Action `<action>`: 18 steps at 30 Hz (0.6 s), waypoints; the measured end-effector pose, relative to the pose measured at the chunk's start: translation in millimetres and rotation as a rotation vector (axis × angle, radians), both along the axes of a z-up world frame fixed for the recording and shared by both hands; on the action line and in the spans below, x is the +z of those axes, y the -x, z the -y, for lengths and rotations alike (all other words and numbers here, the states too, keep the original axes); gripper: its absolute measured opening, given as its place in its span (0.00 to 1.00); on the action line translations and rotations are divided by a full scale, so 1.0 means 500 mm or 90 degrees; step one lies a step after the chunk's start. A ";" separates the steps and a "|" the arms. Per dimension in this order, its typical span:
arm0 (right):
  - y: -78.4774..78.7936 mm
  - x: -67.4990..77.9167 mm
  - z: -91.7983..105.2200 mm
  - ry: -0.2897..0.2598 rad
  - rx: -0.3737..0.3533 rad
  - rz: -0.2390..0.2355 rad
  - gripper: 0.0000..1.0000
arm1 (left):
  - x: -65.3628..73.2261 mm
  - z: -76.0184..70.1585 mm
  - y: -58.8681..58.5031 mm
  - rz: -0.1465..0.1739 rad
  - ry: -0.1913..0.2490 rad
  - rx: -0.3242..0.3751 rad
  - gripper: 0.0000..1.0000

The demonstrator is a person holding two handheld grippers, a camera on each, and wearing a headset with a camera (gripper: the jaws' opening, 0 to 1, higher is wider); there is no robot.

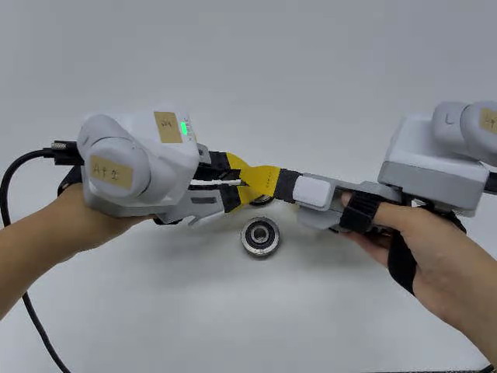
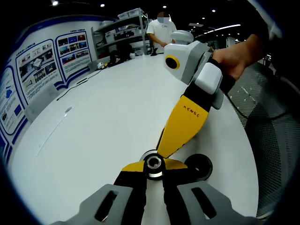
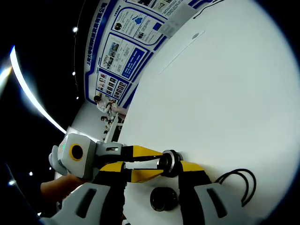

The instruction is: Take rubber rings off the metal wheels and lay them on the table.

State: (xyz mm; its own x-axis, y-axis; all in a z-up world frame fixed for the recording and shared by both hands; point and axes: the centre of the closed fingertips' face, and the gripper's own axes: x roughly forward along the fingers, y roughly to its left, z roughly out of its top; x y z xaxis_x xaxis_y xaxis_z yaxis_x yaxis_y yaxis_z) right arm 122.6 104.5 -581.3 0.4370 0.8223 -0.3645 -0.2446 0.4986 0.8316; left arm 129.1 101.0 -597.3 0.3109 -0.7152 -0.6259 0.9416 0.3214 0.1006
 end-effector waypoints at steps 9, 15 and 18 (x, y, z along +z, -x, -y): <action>-0.001 -0.004 -0.007 0.000 0.003 -0.002 0.49 | 0.000 0.001 0.002 -0.001 0.000 -0.002 0.12; -0.002 -0.003 -0.002 0.004 0.001 -0.001 0.49 | 0.000 0.003 0.002 -0.001 0.000 -0.002 0.12; -0.003 -0.002 0.000 0.004 -0.003 -0.001 0.49 | 0.001 0.003 0.001 -0.001 0.000 -0.002 0.12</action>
